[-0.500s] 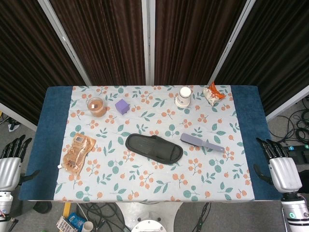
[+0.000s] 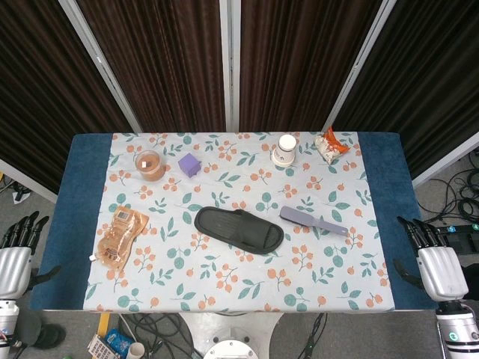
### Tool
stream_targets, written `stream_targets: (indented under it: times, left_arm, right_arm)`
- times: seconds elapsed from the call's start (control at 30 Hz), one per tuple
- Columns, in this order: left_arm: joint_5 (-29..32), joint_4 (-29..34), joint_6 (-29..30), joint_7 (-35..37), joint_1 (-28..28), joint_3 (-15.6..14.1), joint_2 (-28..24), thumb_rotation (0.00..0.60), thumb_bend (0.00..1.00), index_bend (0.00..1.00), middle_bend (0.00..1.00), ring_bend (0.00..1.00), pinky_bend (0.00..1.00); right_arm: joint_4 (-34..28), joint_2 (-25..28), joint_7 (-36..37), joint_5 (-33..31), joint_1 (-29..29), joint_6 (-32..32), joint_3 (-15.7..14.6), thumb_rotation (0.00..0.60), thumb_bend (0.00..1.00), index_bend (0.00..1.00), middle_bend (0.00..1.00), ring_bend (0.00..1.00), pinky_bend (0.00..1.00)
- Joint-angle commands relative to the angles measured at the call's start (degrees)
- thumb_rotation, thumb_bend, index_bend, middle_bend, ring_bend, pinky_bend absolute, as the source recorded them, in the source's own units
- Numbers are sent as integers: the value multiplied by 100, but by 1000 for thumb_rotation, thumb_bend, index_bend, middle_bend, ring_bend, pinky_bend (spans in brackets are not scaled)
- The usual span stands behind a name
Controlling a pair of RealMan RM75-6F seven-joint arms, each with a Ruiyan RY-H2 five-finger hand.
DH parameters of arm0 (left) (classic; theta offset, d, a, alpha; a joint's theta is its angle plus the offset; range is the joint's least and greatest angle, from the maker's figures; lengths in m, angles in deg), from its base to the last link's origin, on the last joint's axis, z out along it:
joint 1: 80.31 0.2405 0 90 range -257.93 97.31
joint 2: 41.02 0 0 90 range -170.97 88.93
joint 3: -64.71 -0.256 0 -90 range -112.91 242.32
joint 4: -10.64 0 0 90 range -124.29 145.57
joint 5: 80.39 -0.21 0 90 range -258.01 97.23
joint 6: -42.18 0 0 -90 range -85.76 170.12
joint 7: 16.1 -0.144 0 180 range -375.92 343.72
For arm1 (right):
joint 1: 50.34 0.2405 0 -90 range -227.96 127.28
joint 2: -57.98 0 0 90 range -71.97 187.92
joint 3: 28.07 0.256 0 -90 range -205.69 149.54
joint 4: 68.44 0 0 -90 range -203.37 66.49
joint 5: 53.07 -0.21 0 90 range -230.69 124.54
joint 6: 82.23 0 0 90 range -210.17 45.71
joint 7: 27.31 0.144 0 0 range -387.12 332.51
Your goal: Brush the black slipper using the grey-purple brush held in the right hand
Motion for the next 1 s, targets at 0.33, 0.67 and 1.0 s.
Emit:
stream_targets:
  times: [0.33, 0.67, 1.0]
  left_arm:
    - [0, -224, -77, 204, -30, -10, 103, 600, 178, 135, 133, 24, 111]
    - [8, -313, -128, 297, -59, -4, 123, 600, 178, 136, 133, 24, 111]
    - [63, -228, -184, 232, -82, 14, 88, 600, 178, 135, 133, 24, 111]
  right_arm:
    - [573, -977, -536, -1092, 1055, -1908, 403, 600, 45, 66, 174, 104, 141]
    - [1962, -2180, -902, -1889, 1963, -3064, 760, 600, 27, 0, 107, 48, 143]
    - [3136, -2885, -773, -2033, 2557, -3557, 940, 600, 22, 0, 96, 41, 143]
